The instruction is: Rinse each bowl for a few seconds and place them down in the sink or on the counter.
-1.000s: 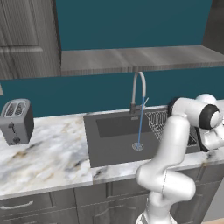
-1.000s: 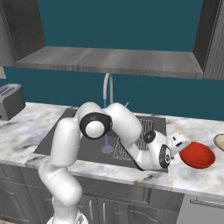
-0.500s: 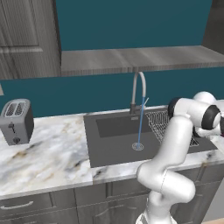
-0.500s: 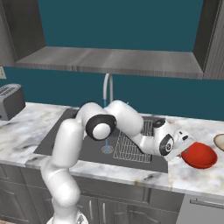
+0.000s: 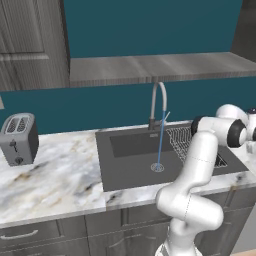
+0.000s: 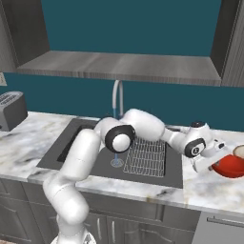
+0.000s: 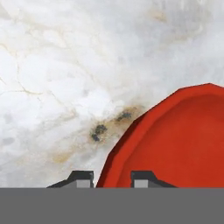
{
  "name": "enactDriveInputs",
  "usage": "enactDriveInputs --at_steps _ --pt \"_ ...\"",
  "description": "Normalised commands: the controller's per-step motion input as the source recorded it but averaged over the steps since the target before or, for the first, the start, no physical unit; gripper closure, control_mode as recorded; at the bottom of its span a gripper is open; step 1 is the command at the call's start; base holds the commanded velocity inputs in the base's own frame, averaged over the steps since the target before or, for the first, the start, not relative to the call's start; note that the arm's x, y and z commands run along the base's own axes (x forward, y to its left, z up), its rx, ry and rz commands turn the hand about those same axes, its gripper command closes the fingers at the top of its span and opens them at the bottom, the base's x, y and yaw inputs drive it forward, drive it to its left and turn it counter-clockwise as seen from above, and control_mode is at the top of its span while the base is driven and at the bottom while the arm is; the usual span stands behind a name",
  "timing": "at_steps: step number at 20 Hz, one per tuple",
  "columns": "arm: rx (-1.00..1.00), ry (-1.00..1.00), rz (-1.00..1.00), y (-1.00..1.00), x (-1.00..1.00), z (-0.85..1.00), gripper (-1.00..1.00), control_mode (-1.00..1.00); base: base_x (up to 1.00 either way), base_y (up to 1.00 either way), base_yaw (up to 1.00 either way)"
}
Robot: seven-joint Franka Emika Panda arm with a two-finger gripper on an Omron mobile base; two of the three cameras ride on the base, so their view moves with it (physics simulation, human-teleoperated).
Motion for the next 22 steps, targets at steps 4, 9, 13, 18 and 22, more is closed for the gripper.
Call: enactDriveInputs --at_steps 4,9,13,18,22 --pt "0.12 -0.08 0.0 0.12 -0.45 0.22 1.0 -1.0 0.0 0.0 0.0" --pt "0.1 -0.06 0.02 0.26 -0.45 0.29 1.0 -1.0 0.0 0.0 0.0" --pt "0.07 -0.06 0.05 0.31 -0.36 0.37 1.0 -1.0 0.0 0.0 0.0" --pt "0.02 -0.08 0.09 0.44 -0.39 0.41 1.0 -1.0 0.0 0.0 0.0" --pt "0.0 -0.1 0.11 0.54 -0.44 0.42 1.0 -1.0 0.0 0.0 0.0"
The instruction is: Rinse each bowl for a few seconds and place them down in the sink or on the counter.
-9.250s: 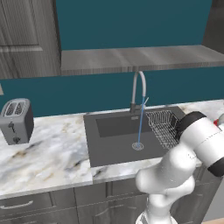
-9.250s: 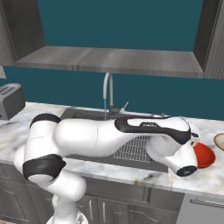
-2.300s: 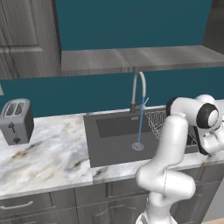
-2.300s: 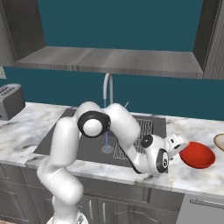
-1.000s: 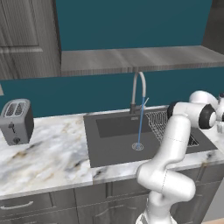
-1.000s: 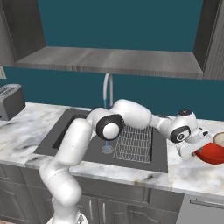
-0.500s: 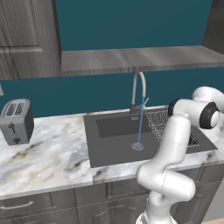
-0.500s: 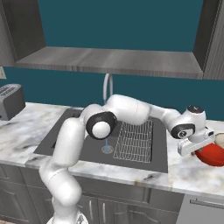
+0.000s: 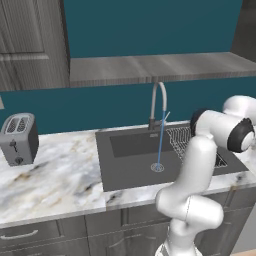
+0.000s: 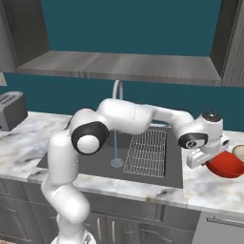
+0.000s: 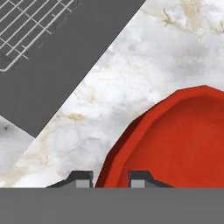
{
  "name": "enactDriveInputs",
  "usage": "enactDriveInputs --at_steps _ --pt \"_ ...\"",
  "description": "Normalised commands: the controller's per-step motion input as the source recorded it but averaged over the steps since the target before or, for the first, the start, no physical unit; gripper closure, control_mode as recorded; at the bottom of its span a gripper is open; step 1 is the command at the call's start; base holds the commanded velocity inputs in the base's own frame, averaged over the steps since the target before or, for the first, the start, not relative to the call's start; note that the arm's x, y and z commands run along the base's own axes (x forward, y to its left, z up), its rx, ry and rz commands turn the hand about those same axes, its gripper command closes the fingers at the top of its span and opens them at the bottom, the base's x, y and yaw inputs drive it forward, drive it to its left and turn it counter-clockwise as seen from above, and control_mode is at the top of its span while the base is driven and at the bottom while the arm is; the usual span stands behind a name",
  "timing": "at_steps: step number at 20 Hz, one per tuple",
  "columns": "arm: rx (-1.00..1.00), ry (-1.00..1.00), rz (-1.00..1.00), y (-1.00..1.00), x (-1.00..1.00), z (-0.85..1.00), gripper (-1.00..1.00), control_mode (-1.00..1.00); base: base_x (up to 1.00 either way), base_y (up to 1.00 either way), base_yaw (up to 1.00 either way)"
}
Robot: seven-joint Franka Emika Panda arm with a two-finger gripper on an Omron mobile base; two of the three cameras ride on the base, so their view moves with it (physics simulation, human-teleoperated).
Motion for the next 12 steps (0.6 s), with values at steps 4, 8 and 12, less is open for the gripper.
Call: enactDriveInputs --at_steps 4,8,12 --pt "0.0 -0.1 0.13 0.68 -0.49 0.3 1.0 -1.0 0.0 0.0 0.0" --pt "0.0 -0.07 0.14 0.71 -0.45 0.35 1.0 -1.0 0.0 0.0 0.0" --pt "-0.1 0.0 0.19 0.64 -0.33 0.48 1.0 -1.0 0.0 0.0 0.0"
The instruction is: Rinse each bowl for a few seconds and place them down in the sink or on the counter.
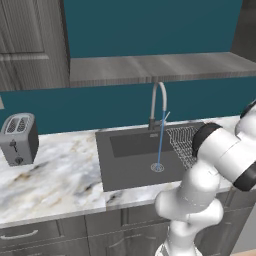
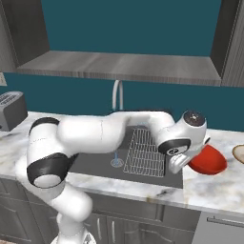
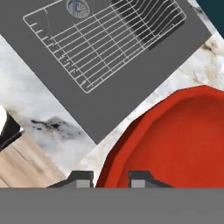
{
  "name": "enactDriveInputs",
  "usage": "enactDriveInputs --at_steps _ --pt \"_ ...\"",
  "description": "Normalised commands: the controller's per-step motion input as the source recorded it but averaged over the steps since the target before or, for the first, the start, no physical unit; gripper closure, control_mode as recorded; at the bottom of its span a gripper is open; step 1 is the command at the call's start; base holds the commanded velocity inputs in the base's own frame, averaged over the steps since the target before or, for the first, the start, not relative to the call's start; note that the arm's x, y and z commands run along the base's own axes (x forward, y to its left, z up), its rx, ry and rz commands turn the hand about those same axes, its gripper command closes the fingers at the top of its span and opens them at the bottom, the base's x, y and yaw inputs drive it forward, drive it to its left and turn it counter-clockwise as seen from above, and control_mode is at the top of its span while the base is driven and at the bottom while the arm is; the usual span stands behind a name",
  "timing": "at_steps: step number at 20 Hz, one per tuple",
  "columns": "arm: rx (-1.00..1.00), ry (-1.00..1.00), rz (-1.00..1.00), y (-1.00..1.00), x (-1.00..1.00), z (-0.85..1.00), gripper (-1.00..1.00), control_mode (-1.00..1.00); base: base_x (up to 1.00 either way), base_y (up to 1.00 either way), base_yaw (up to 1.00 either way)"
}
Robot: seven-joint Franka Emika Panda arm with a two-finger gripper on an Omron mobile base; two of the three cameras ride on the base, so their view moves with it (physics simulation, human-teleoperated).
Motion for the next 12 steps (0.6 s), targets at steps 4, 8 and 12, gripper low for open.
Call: enactDriveInputs --at_steps 4,8,12 --pt "-0.13 0.08 0.2 0.51 -0.19 0.48 1.0 -1.0 0.0 0.0 0.0" --pt "-0.08 0.17 0.13 0.51 -0.14 0.3 1.0 -1.0 0.0 0.0 0.0" --pt "-0.01 0.11 0.09 0.49 -0.13 0.1 1.0 -1.0 0.0 0.0 0.0"
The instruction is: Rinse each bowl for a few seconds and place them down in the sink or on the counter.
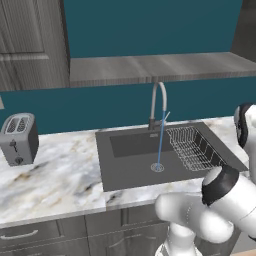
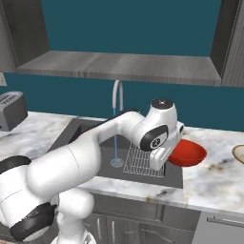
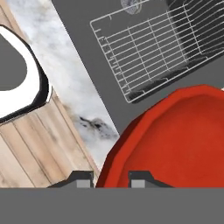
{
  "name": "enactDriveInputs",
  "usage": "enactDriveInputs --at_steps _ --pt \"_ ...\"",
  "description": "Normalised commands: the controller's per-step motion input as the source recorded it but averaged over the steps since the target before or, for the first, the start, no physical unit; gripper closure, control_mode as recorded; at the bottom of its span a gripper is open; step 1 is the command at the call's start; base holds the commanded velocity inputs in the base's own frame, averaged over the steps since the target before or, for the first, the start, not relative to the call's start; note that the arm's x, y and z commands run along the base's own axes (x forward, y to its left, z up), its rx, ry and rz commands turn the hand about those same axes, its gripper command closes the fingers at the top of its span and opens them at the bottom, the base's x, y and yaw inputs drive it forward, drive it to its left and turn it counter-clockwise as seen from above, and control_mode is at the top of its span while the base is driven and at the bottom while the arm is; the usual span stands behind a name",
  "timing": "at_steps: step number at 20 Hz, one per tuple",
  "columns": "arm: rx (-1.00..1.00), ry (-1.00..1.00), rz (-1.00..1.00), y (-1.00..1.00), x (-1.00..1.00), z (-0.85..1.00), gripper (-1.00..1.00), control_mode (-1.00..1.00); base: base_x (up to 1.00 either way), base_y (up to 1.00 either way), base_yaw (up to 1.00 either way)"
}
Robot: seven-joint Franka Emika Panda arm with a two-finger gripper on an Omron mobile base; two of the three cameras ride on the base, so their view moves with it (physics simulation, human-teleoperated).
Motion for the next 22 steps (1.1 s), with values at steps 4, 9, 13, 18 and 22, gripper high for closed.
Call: enactDriveInputs --at_steps 4,9,13,18,22 --pt "0.01 0.05 0.15 0.44 -0.02 0.0 1.0 -1.0 0.0 0.0 0.0" --pt "0.04 0.0 0.2 0.5 0.0 0.0 1.0 -1.0 0.0 0.0 0.0" --pt "0.05 0.0 0.25 0.52 0.09 0.0 1.0 -1.0 0.0 0.0 0.0" --pt "0.03 0.0 0.28 0.52 0.22 0.0 1.0 -1.0 0.0 0.0 0.0" --pt "0.01 0.0 0.25 0.5 0.28 0.0 1.0 -1.0 0.0 0.0 0.0"
